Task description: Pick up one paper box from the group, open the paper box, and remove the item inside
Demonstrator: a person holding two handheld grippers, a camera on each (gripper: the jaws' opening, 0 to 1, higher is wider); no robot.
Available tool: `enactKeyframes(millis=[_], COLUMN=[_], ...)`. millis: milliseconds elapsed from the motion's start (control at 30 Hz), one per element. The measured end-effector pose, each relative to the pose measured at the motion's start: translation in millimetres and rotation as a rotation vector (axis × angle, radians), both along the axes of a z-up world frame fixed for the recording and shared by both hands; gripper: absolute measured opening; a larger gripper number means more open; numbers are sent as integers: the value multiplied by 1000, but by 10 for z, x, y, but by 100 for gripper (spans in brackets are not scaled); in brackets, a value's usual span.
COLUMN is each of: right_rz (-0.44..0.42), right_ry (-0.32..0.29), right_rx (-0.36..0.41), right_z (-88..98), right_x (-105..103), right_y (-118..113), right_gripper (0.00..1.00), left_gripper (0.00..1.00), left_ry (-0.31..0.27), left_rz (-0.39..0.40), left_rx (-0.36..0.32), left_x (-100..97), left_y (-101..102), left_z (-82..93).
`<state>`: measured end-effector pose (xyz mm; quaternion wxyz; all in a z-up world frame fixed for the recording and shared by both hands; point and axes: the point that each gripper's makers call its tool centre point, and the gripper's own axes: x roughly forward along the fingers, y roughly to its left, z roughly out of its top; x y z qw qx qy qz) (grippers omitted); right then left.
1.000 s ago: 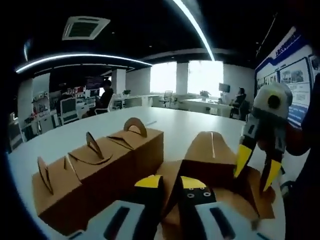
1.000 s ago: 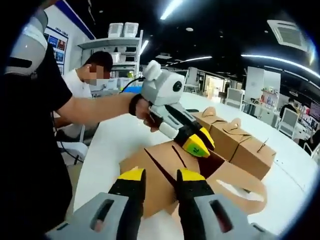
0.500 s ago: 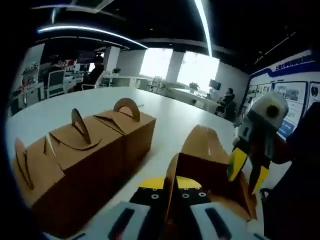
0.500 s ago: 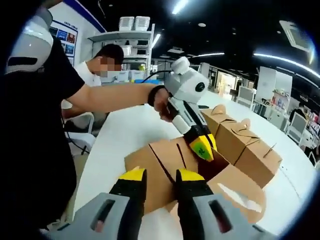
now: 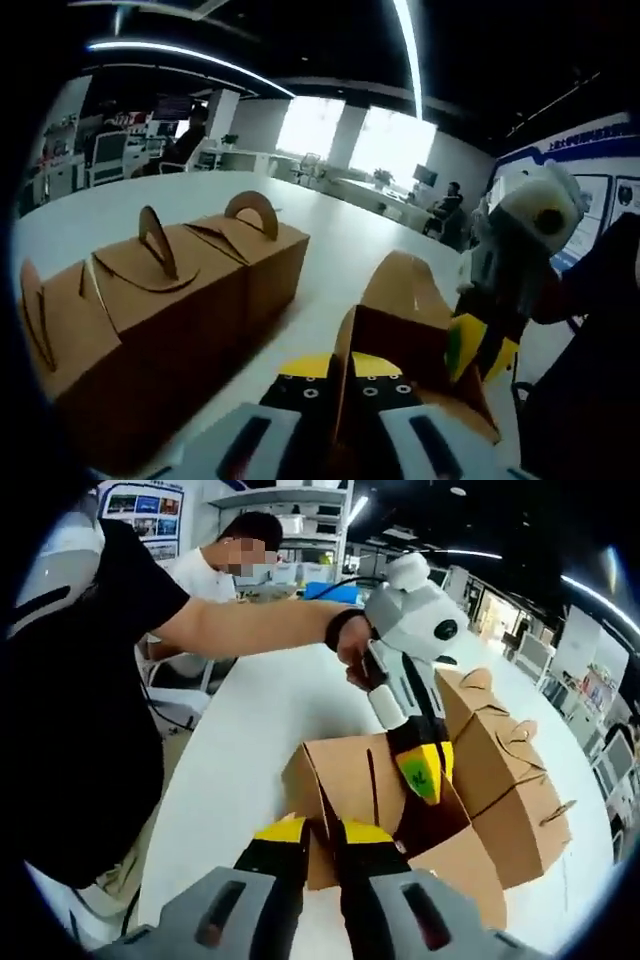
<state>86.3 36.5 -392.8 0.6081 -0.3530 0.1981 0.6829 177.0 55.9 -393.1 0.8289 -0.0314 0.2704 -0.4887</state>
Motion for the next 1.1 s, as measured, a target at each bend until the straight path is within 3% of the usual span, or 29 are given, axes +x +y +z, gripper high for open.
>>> enactKeyframes(millis=[100,300,433,500,533,567,667,733,867,1000,1100], right_rz=[10,-39,-58,-54,-52,-50,-74,-81,-81,-115,-145], right_ry=[-42,-42,-41,-37,-36,-33,-19,-29,-77,-122,-134], right_rx=[-1,48,67,70,73,79,108,113,123,145,177], right_z=[1,8,15,16,12,9,12,6,12,93,185], right_x=[0,16,7,-6,-20,-29,-40,-41,-39,-23,-34], right_y=[23,5,0,1,1,8,25,19,24,0,-38], right_gripper=[8,5,5,5,5,5,7,9,17,20,20], left_gripper=[7,7,10,22,26,29,29,29,29,29,29], left_ry=[2,-2,-164,-300,-376,-397,-402,-465,-513,-500,-460], left_rz=[6,26,11,58,68,96,163,222,325,372,390], left_rx=[-10,-34,73,115,104,80,-4,-67,-136,-175,-167], left_x=[6,-8,38,136,159,154,106,69,-35,-218,-313], left_y=[-2,6,24,40,40,53,127,228,423,536,554], left_z=[1,5,36,121,196,259,455,700,1006,1034,883])
